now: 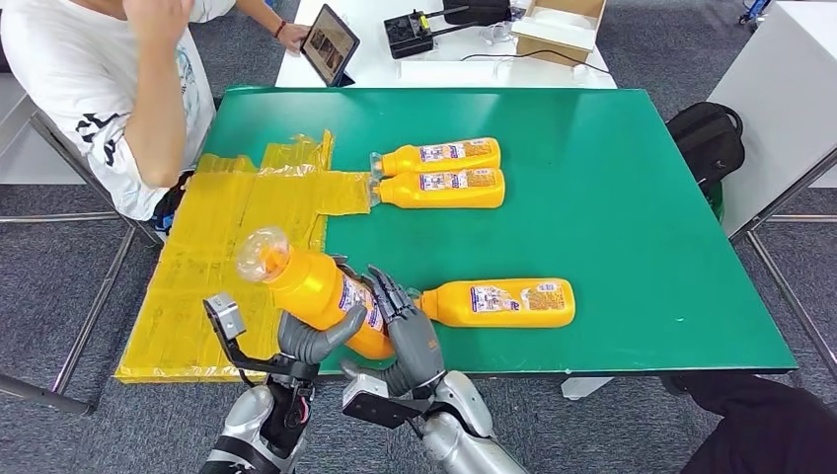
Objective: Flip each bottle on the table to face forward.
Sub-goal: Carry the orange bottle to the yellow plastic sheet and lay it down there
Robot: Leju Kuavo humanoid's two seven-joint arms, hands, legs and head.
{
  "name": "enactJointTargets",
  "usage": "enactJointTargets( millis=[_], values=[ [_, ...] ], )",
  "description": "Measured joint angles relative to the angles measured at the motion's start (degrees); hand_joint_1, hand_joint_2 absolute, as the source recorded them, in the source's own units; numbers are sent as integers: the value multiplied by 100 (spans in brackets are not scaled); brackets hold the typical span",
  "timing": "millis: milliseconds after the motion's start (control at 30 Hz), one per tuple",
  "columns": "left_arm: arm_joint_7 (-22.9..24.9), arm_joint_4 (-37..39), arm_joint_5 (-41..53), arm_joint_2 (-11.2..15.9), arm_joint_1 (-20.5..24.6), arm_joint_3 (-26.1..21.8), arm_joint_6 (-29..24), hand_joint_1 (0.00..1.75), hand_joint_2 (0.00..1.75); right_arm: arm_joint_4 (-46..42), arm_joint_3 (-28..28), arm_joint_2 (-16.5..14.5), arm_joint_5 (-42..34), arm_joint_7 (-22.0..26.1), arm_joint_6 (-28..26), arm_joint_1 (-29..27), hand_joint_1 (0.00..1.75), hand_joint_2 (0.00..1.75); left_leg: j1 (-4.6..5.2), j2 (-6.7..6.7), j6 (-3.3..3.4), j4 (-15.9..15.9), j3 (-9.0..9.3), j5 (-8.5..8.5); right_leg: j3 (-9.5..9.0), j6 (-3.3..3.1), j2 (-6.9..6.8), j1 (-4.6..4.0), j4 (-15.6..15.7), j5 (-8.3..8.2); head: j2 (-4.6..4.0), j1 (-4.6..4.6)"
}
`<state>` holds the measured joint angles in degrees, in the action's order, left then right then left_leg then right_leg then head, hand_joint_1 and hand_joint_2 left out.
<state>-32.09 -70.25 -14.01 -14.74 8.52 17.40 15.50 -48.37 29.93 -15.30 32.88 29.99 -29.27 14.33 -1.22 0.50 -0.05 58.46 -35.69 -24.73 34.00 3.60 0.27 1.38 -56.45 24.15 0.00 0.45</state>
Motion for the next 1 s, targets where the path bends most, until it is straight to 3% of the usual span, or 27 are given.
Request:
enactJointTargets(
  millis=[300, 500, 667, 833, 900, 1000],
  values=[
    [-51, -99, 530, -50, 206, -27, -964, 175, 175, -455, -69, -33, -299, 177, -366, -286, 0, 0, 0, 1, 0, 0, 0, 0, -1, 0, 1, 0, -1, 0, 0, 4],
    [-201, 167, 1047, -5, 648, -459, -2341, 175, 175, -1263, -163, -4, -761, 411, -428, -479, 0, 0, -1, -1, -1, 0, 1, 2, -3, -1, 6, -1, -3, -3, 0, 3],
    [-355, 430, 2361, 241, 1018, -984, -3631, 175, 175, -1798, -286, 2, -1244, 674, -588, -503, 0, 0, -4, 2, -8, 0, 4, 8, -4, -2, 8, -2, -4, -3, 0, 1],
    [-371, 681, 2746, 388, 1277, -1241, -3865, 175, 175, -2116, -356, 6, -1344, 726, -603, -537, 0, 0, -3, 0, -8, 0, 2, 7, -5, -2, 9, -1, -4, -3, 0, 2],
    [-217, 798, 3307, 440, 1365, -1271, -4310, 175, 175, -2185, -380, 5, -1432, 756, -633, -554, 0, 0, -3, 1, -8, 0, 1, 7, -4, -2, 8, -1, -3, -3, 0, 3],
    [370, 1237, 5060, 643, 1684, -1287, -5234, 175, 175, -2327, -434, 4, -1661, 785, -700, -566, 0, 0, -3, 0, -8, 0, 2, 8, -4, -2, 9, -2, -4, -3, 0, 3]
  ],
)
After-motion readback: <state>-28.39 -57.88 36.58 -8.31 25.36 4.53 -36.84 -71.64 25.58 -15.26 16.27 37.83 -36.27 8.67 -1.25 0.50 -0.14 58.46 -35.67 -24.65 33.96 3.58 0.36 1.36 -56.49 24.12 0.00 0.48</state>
